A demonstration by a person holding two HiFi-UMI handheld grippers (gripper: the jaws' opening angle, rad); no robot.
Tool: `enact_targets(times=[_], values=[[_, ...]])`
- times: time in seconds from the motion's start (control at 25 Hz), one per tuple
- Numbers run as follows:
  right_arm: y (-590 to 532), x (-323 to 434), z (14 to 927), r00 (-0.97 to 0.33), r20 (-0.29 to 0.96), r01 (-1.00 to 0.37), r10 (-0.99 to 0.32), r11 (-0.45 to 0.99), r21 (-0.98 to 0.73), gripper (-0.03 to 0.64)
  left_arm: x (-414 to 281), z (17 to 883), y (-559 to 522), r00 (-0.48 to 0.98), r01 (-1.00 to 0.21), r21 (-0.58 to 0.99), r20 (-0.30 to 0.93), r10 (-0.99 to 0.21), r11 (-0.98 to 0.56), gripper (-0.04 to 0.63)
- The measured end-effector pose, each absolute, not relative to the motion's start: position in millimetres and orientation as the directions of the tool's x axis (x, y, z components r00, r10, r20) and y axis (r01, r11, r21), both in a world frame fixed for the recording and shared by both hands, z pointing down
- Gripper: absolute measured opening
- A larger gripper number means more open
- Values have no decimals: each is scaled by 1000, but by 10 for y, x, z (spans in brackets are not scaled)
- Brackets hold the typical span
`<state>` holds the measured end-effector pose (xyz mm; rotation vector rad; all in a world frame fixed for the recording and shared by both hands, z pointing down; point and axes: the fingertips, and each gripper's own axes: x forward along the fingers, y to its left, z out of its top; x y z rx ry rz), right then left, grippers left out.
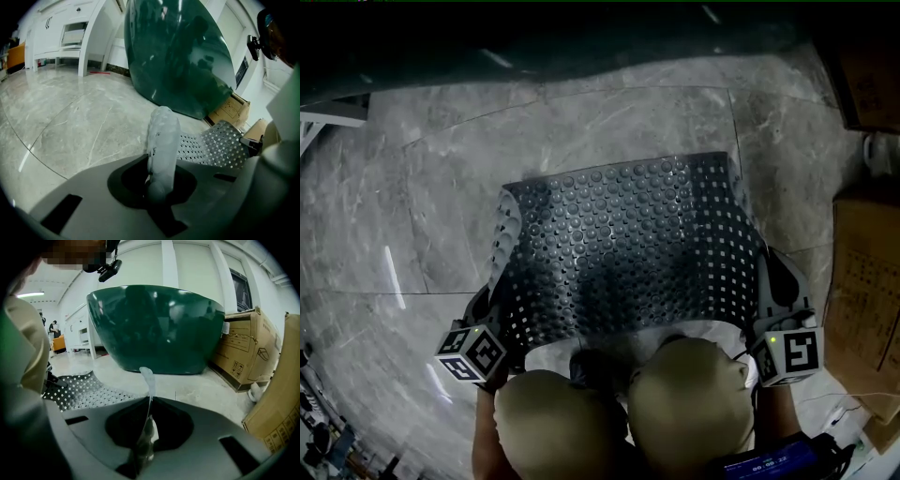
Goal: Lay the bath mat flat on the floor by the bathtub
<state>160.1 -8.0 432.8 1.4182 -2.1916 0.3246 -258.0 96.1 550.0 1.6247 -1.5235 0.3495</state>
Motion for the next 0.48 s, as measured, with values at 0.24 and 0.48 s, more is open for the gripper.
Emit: enact_targets(times=[0.24, 0.48], values=[[-102, 1639, 4378, -311, 543, -907, -780, 413, 74, 28, -2665, 5582, 959, 210, -916, 382, 718, -664, 123, 38], [-144, 1703, 4417, -310, 540, -906, -782, 415, 81, 28, -2684, 5643, 929, 196, -920, 370, 725, -660, 132, 38]])
